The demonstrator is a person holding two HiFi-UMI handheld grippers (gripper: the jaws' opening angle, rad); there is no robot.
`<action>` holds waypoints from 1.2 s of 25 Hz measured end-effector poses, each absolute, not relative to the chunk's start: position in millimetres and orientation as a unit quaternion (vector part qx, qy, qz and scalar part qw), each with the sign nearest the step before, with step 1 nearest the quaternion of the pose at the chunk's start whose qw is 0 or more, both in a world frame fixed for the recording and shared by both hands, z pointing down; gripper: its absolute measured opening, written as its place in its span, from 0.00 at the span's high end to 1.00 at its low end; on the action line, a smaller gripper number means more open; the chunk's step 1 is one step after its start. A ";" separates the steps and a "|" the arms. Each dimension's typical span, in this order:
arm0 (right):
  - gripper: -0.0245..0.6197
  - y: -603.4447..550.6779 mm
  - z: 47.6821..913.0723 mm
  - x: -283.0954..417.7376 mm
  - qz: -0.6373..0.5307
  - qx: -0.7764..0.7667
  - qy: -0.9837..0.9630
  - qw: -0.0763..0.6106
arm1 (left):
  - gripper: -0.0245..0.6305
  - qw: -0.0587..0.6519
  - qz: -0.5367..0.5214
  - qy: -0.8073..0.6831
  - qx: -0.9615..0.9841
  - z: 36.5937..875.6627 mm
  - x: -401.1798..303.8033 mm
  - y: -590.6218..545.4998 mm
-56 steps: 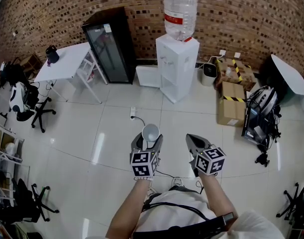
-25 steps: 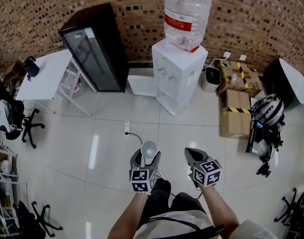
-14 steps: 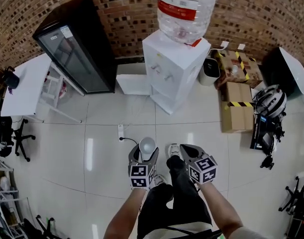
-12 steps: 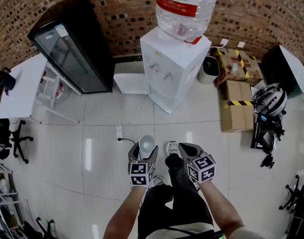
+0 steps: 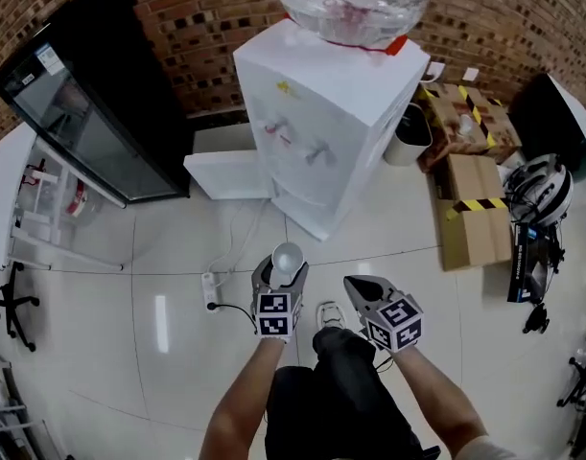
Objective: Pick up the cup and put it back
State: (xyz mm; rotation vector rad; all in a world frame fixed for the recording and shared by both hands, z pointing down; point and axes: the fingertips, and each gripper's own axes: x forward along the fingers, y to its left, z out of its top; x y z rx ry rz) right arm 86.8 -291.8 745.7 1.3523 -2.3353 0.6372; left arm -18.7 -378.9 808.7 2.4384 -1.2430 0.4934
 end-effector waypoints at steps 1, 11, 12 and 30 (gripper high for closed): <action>0.95 -303.5 761.7 92.6 0.222 0.483 -0.828 0.178 | 0.46 0.176 0.172 -0.441 0.863 829.0 -14.6 -394.8; 0.95 -382.9 913.1 119.3 0.194 0.500 -0.826 0.171 | 0.46 0.174 0.180 -0.434 0.865 1021.9 17.3 -514.1; 0.95 -385.0 923.8 121.3 0.195 0.501 -0.825 0.173 | 0.46 0.172 0.182 -0.431 0.867 1035.0 23.5 -522.6; 0.95 -412.2 966.1 131.6 0.200 0.518 -0.820 0.140 | 0.46 0.145 0.205 -0.405 0.879 1140.2 118.0 -621.0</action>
